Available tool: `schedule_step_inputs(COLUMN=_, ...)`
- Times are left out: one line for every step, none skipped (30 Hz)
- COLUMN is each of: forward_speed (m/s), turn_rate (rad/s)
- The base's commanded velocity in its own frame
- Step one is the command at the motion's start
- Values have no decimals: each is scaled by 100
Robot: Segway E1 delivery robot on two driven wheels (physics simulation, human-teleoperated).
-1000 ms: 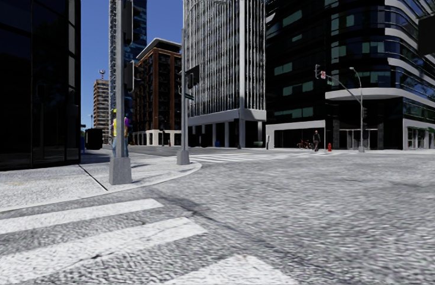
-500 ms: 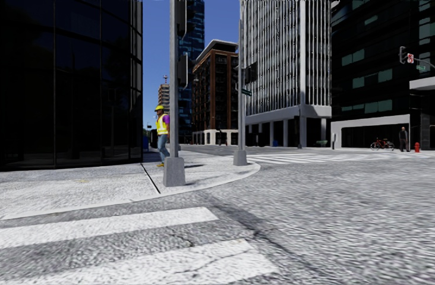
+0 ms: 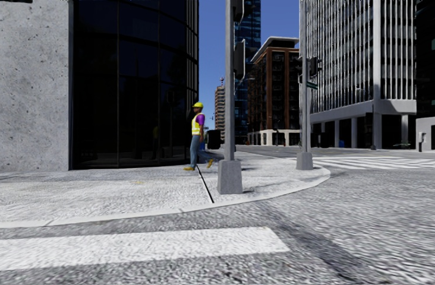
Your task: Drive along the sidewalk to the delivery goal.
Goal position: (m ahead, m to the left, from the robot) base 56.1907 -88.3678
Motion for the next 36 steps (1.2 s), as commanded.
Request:
schedule_step_inputs(forward_speed=124, turn_rate=60)
schedule_step_inputs(forward_speed=124, turn_rate=60)
schedule_step_inputs(forward_speed=124, turn_rate=60)
schedule_step_inputs(forward_speed=124, turn_rate=60)
schedule_step_inputs(forward_speed=126, turn_rate=60)
schedule_step_inputs(forward_speed=127, turn_rate=60)
schedule_step_inputs(forward_speed=127, turn_rate=60)
schedule_step_inputs(forward_speed=127, turn_rate=60)
schedule_step_inputs(forward_speed=128, turn_rate=60)
schedule_step_inputs(forward_speed=129, turn_rate=60)
schedule_step_inputs(forward_speed=130, turn_rate=60)
schedule_step_inputs(forward_speed=130, turn_rate=60)
schedule_step_inputs(forward_speed=130, turn_rate=60)
schedule_step_inputs(forward_speed=131, turn_rate=0)
schedule_step_inputs(forward_speed=131, turn_rate=0)
schedule_step_inputs(forward_speed=131, turn_rate=0)
schedule_step_inputs(forward_speed=131, turn_rate=0)
schedule_step_inputs(forward_speed=131, turn_rate=0)
schedule_step_inputs(forward_speed=131, turn_rate=0)
schedule_step_inputs(forward_speed=131, turn_rate=0)
schedule_step_inputs(forward_speed=131, turn_rate=0)
schedule_step_inputs(forward_speed=131, turn_rate=0)
schedule_step_inputs(forward_speed=131, turn_rate=0)
schedule_step_inputs(forward_speed=131, turn_rate=0)
schedule_step_inputs(forward_speed=131, turn_rate=0)
schedule_step_inputs(forward_speed=131, turn_rate=0)
schedule_step_inputs(forward_speed=131, turn_rate=0)
schedule_step_inputs(forward_speed=131, turn_rate=0)
schedule_step_inputs(forward_speed=131, turn_rate=0)
schedule_step_inputs(forward_speed=131, turn_rate=0)
schedule_step_inputs(forward_speed=131, turn_rate=0)
schedule_step_inputs(forward_speed=131, turn_rate=0)
schedule_step_inputs(forward_speed=132, turn_rate=0)
schedule_step_inputs(forward_speed=133, turn_rate=0)
schedule_step_inputs(forward_speed=134, turn_rate=0)
schedule_step_inputs(forward_speed=134, turn_rate=0)
